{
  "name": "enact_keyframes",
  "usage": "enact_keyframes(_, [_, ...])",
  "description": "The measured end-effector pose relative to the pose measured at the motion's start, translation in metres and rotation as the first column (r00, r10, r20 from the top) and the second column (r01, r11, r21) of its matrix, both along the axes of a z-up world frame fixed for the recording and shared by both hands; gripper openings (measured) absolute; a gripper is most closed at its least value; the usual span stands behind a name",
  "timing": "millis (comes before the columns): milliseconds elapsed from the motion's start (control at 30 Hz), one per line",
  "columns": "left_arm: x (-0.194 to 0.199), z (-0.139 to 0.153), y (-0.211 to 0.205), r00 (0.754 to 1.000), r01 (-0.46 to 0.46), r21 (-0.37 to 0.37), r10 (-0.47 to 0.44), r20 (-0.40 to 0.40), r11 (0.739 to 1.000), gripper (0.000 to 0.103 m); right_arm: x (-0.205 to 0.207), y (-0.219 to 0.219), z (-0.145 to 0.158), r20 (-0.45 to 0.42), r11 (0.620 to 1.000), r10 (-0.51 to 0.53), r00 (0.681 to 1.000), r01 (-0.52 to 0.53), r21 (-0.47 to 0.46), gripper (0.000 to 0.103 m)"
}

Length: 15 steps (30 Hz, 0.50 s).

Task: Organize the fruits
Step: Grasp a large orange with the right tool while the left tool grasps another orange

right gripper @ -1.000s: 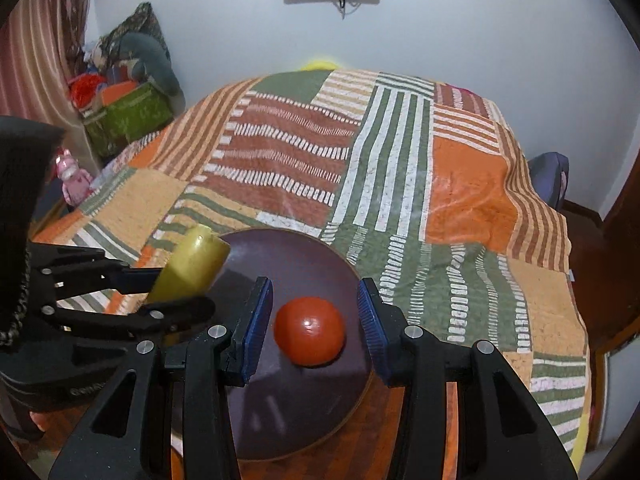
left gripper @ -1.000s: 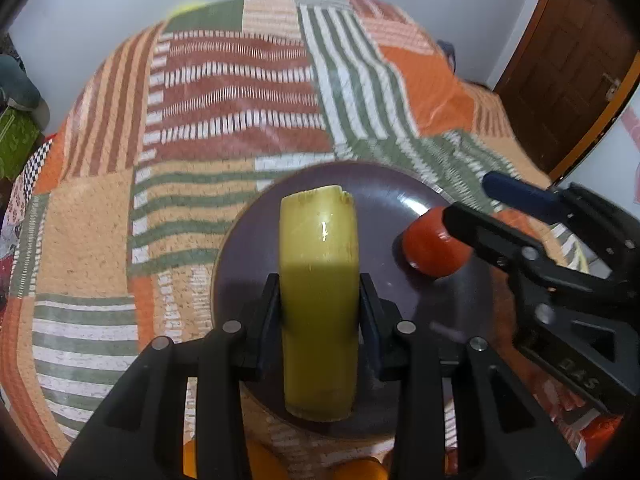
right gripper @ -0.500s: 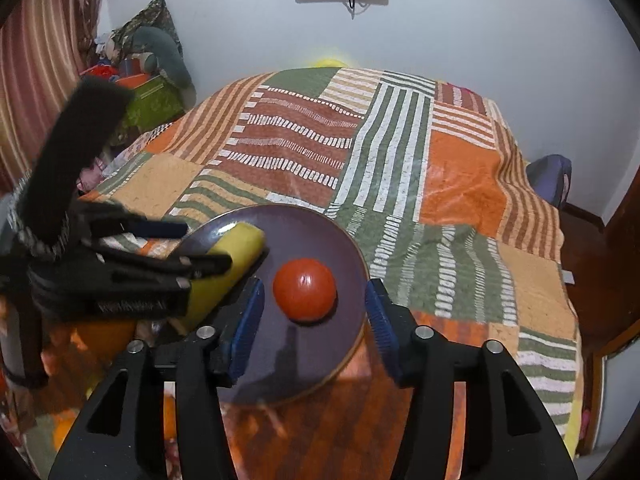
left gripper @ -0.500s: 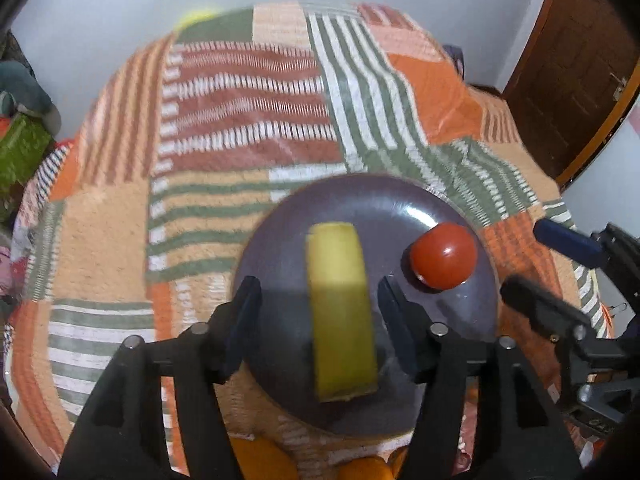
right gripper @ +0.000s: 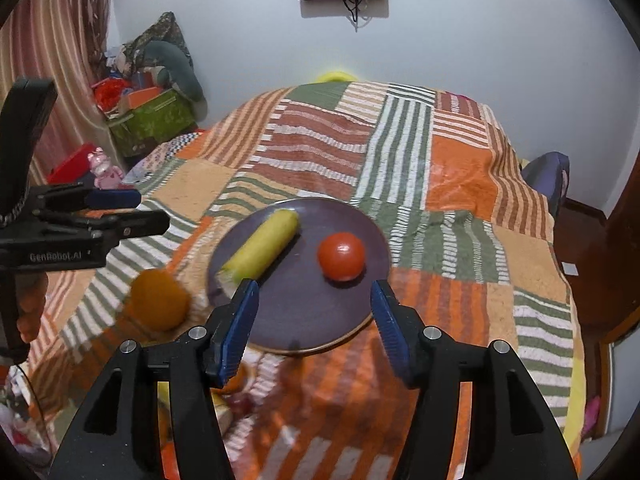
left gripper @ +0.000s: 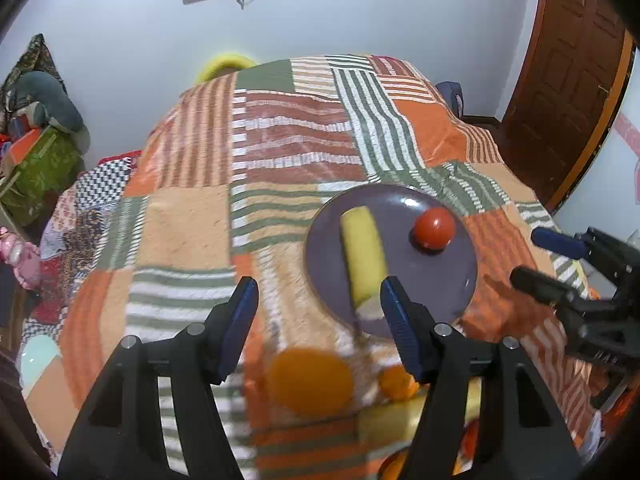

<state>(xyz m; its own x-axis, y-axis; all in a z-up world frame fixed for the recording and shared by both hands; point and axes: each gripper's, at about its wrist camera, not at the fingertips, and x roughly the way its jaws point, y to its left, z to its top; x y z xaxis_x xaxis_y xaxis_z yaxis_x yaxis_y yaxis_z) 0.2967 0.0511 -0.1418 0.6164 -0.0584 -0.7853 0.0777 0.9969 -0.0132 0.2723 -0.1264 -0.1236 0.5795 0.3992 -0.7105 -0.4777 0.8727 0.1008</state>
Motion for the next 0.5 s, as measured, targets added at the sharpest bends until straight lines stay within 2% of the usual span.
enact_keyframes(133, [-0.023, -0.002, 0.017, 1.000, -0.013, -0.016, 0.013, -0.010, 1.000, 0.064, -0.014, 0.010, 0.002, -0.006, 1.000, 0.013, 1.000, -0.013, 0.026, 0.062])
enact_keyframes(333, [-0.054, -0.013, 0.044, 0.998, -0.047, -0.049, 0.045, -0.036, 0.998, 0.065, -0.024, 0.041, -0.006, -0.043, 0.998, 0.062, 0.997, -0.061, 0.031, 0.064])
enact_keyframes(500, [-0.072, -0.027, 0.062, 0.997, -0.067, -0.027, 0.066, -0.050, 0.997, 0.065, -0.025, 0.080, -0.017, -0.075, 0.991, 0.132, 0.988, -0.131, 0.016, 0.064])
